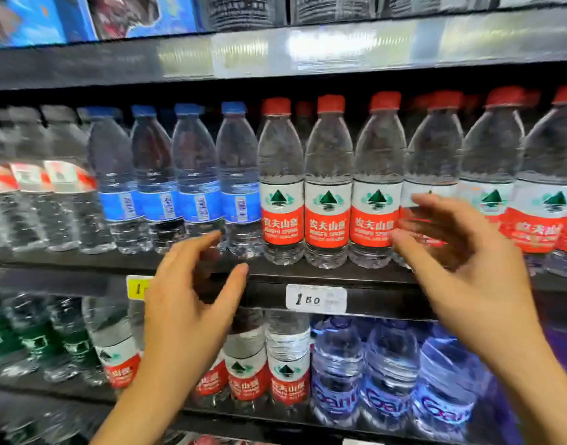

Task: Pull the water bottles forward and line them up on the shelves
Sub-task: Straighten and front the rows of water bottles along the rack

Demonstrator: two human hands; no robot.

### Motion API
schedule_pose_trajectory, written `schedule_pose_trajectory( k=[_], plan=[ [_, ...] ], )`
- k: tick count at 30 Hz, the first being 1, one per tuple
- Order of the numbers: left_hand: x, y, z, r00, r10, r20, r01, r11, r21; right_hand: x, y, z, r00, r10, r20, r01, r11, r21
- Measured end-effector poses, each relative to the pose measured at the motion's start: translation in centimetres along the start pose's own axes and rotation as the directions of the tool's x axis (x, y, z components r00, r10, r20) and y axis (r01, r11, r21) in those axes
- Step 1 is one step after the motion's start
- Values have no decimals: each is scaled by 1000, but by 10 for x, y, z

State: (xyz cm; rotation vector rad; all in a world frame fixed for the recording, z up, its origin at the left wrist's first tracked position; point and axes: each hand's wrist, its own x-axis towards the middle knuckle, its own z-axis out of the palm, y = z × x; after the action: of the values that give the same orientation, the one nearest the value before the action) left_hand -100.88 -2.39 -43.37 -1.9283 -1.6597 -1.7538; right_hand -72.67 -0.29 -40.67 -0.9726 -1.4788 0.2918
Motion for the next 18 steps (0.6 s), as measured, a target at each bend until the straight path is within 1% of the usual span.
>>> schedule_pose_trajectory(
  k=[3,4,8,12,14,15,18],
  plan=[
    [-28,-11,-15,982,-184,44,189,967,-169,-29,7,29,997,60,48,-68,981,182],
    [-37,-16,-19,972,-228,54,234,954,-188,-38,9,37,994,72,76,-87,972,218],
    [-61,-28,-36,921,-377,95,388,910,-148,-58,10,60,979,91,183,-141,949,281],
    [-72,-31,-54,885,-451,117,458,888,-40,-56,4,76,952,68,298,-160,942,296],
    [-71,-32,-61,880,-459,119,462,887,6,-52,0,83,938,43,345,-152,943,295],
    [-69,-32,-65,880,-460,117,462,887,7,-51,-3,86,930,32,365,-145,947,287],
    [-51,-29,-72,898,-424,115,433,898,-79,-45,-11,96,926,-12,376,-92,962,258]
  ],
)
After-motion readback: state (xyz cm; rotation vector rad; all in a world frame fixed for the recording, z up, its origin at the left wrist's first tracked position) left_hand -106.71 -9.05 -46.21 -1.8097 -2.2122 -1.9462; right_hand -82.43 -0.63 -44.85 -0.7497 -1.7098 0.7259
